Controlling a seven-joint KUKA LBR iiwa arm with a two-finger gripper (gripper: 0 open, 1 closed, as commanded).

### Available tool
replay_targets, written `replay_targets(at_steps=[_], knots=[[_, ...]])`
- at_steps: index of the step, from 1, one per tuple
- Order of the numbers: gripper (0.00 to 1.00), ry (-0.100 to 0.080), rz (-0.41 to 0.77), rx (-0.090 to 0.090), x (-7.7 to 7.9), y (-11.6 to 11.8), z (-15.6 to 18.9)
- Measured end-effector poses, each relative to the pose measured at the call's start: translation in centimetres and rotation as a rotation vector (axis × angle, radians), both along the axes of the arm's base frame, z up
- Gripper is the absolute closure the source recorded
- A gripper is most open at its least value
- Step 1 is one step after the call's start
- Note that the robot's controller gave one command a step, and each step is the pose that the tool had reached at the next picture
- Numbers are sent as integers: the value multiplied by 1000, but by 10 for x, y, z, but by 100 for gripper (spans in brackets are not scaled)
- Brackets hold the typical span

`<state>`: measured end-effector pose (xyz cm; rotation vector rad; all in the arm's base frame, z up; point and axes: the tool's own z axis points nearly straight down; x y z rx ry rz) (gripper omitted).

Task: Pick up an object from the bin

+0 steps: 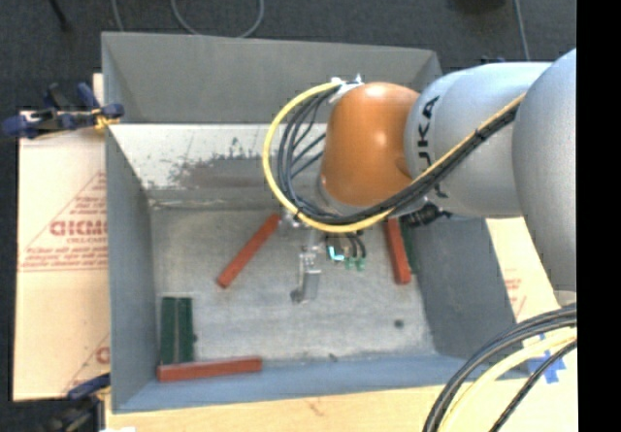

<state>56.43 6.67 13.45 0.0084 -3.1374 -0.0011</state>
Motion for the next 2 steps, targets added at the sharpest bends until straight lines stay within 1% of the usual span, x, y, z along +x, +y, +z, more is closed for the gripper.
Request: replay_targets(at_steps=[1, 2], knots=[[0, -8, 270, 1, 45, 42, -66], [0, -13, 317, -1, 44, 49, -32]])
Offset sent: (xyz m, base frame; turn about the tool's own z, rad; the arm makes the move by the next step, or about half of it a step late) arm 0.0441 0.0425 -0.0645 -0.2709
